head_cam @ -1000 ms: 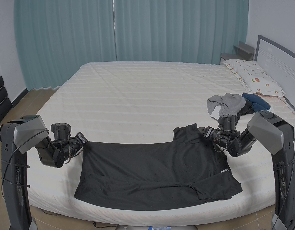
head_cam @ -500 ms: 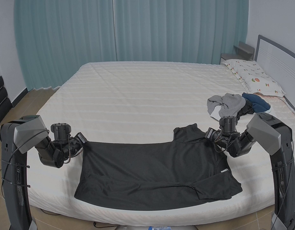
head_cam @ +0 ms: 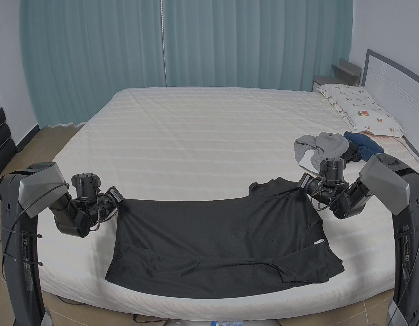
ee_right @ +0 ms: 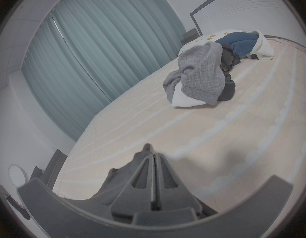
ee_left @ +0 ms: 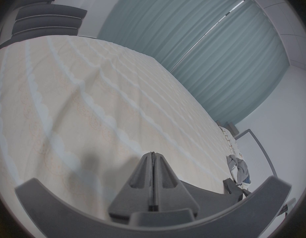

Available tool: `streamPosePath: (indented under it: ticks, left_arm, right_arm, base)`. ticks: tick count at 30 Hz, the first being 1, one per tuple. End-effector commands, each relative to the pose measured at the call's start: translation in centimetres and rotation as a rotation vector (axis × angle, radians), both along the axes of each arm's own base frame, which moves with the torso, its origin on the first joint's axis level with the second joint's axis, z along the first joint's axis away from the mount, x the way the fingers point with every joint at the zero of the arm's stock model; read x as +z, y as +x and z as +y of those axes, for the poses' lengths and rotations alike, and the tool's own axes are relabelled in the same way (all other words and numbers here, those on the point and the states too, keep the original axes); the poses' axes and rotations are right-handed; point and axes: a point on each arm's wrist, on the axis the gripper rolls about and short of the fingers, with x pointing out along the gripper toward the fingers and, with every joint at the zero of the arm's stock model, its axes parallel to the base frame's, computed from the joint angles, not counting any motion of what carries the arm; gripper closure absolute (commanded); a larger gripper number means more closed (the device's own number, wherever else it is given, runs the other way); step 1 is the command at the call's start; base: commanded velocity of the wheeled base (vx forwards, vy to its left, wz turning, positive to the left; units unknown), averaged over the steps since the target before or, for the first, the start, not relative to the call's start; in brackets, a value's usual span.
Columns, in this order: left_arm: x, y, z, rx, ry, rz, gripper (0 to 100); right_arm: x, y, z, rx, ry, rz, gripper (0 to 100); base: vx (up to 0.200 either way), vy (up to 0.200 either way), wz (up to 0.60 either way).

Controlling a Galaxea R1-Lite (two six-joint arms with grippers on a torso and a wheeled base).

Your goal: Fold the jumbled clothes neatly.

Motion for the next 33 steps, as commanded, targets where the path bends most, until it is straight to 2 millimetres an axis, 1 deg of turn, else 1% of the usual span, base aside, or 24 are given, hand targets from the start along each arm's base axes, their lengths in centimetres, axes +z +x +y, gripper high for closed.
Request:
streamPosePath:
  ticks: [1, 2, 4, 5, 8, 9, 15, 18, 24, 29, 31, 32, 33]
  left_arm:
    - [0.7, 0.0, 0.3, 0.005, 0.003, -0.016, 100]
    - [1.2, -0.1, 0.4, 0.008, 0.004, -0.025, 100]
    - [1.2, -0.2, 0.4, 0.008, 0.004, -0.022, 100]
    - [1.5, -0.4, 0.5, 0.006, 0.011, -0.026, 100]
    - [1.9, -0.4, 0.5, 0.002, 0.016, -0.035, 100]
    - [2.0, -0.6, 0.4, 0.0, 0.016, -0.033, 100]
    - [1.8, -0.9, 0.4, -0.015, 0.047, -0.025, 100]
    - [1.7, -1.1, 0.4, -0.024, 0.062, -0.024, 100]
    - [1.5, -1.8, 0.5, -0.055, 0.114, -0.013, 100]
    - [2.5, -2.9, 1.0, -0.107, 0.142, -0.02, 100]
    - [2.8, -3.6, 1.3, -0.145, 0.159, -0.018, 100]
    - [2.8, -3.6, 1.3, -0.145, 0.159, -0.018, 100]
    - [2.7, -4.3, 1.4, -0.188, 0.187, -0.009, 100]
  right_arm:
    - [1.1, -0.3, 0.1, -0.003, 0.016, -0.03, 100]
    - [1.3, -0.4, 0.0, -0.006, 0.021, -0.045, 100]
    - [1.5, -0.5, -0.1, -0.008, 0.023, -0.049, 100]
    - [2.0, -0.8, -0.2, -0.01, 0.03, -0.065, 100]
    - [2.5, -1.0, -0.2, -0.013, 0.042, -0.076, 100]
    - [3.0, -1.4, -0.2, -0.019, 0.057, -0.082, 100]
    - [3.3, -1.8, -0.5, -0.031, 0.063, -0.086, 100]
    - [3.1, -2.3, -0.5, -0.025, 0.064, -0.066, 100]
    - [3.3, -3.4, -0.9, -0.006, 0.067, -0.033, 100]
    - [3.7, -5.3, -1.2, 0.051, 0.077, 0.011, 100]
    - [3.9, -6.0, -1.6, 0.056, 0.074, 0.034, 100]
    - [3.9, -6.0, -1.6, 0.056, 0.074, 0.034, 100]
    - [3.9, -6.6, -1.8, 0.062, 0.062, 0.065, 100]
  base:
    - [0.0, 0.0, 0.0]
    - [0.0, 0.0, 0.0]
    - [0.0, 0.0, 0.0]
    - [0.0, 0.0, 0.0]
    - [0.0, 0.0, 0.0]
    - [0.0, 0.0, 0.0]
    - [0.0, 0.0, 0.0]
    - [0.0, 0.0, 0.0]
    - [0.0, 0.0, 0.0]
    - [0.0, 0.0, 0.0]
    - [0.0, 0.0, 0.0]
    - [0.0, 0.0, 0.0]
    - [0.0, 0.0, 0.0]
